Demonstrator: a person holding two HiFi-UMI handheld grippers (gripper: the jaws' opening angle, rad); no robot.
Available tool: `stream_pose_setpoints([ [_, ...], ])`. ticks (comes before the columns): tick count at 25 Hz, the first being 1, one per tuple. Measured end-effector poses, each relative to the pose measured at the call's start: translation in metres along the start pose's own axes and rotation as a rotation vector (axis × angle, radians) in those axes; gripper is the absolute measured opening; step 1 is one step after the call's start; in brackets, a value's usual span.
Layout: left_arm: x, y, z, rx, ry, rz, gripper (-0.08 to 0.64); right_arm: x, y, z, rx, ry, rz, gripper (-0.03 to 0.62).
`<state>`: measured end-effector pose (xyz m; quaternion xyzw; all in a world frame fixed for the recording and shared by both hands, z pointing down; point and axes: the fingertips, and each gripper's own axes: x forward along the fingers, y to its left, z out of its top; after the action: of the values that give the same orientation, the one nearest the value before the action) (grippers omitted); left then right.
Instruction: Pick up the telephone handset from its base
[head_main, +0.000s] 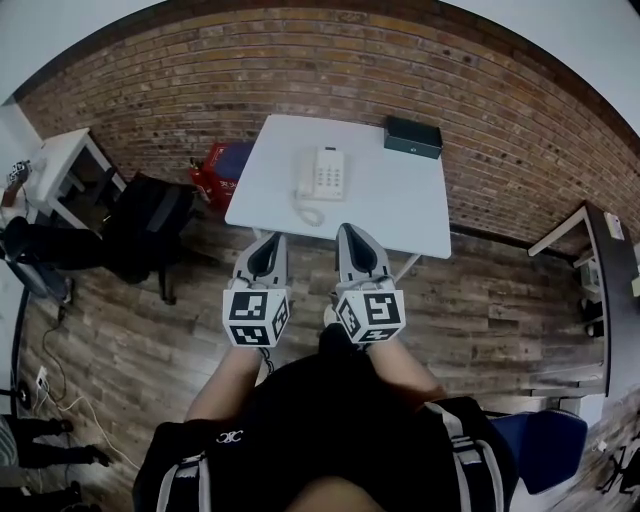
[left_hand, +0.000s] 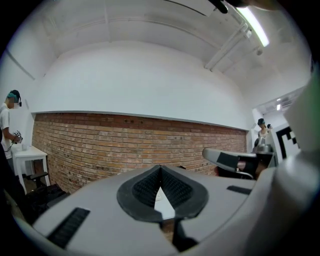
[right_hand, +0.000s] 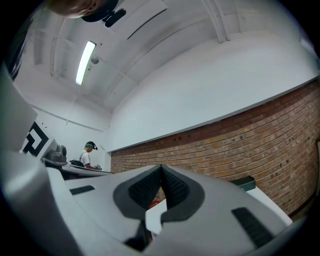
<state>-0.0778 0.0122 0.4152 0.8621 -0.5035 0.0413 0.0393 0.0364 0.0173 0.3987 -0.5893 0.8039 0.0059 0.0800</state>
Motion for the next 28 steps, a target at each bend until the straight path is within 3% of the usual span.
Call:
stream_pose_setpoints([
  [28,0.243,0.076,0.029,-0.026,0.068,0.139,0.002,0.242,-0.121,-0.038,0.071,0.111,0.158,-0.002],
])
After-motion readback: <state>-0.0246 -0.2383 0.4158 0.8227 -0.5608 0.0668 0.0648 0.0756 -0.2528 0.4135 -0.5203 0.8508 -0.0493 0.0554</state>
